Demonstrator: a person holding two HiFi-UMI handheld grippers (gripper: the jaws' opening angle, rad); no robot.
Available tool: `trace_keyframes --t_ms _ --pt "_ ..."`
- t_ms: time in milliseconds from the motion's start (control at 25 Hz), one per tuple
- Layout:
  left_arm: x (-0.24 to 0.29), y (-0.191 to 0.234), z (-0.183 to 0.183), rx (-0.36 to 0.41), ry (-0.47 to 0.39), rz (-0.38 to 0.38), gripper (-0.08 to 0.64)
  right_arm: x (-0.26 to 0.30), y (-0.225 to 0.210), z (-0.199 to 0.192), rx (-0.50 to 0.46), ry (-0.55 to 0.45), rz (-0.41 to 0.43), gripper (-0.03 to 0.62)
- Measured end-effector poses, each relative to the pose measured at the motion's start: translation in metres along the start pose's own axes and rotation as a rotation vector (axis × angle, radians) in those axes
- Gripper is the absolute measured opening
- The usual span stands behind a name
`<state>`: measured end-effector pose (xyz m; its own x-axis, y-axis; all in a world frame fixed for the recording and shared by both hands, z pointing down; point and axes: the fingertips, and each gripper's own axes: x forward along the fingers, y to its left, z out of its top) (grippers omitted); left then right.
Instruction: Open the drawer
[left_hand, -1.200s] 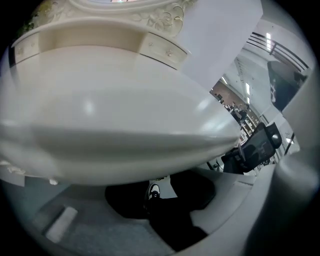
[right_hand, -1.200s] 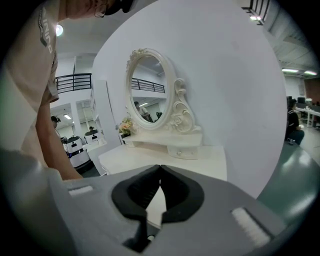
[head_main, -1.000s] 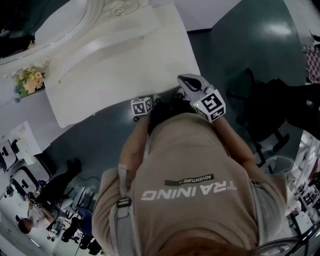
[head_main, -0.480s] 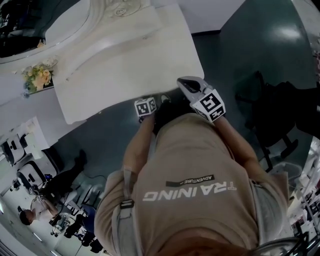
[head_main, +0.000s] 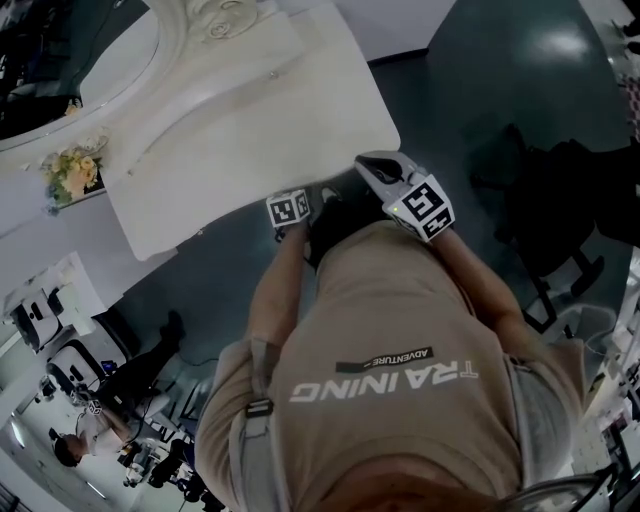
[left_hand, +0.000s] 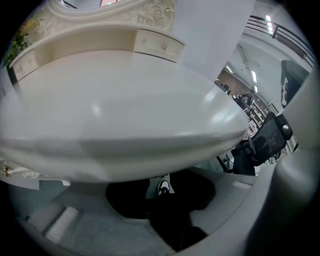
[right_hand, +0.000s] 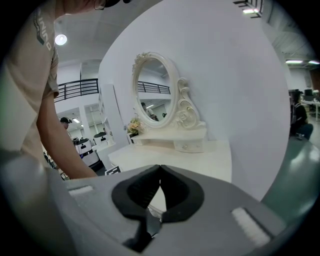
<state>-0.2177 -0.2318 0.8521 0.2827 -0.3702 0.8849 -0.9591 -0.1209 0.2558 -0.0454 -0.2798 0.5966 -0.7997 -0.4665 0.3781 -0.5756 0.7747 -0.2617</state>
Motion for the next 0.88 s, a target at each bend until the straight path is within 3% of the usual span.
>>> trace_keyframes --t_ms 400,560,880 --pt "-0.004 0.002 -0.003 -0.027 0.004 0.019 0.129 -0.006 0.011 -0.006 0.013 -0.007 0.005 0.003" --pt "-0.007 -0.004 -0.018 0.003 0.036 -0.002 0.129 -0.011 0.007 -0.008 0.014 -0.018 -0.024 0.003" --pt "-0.016 -0.005 -0.044 0.001 0.022 -0.009 0.13 -0.005 0.014 -0.003 0.021 -0.031 -0.04 0.003"
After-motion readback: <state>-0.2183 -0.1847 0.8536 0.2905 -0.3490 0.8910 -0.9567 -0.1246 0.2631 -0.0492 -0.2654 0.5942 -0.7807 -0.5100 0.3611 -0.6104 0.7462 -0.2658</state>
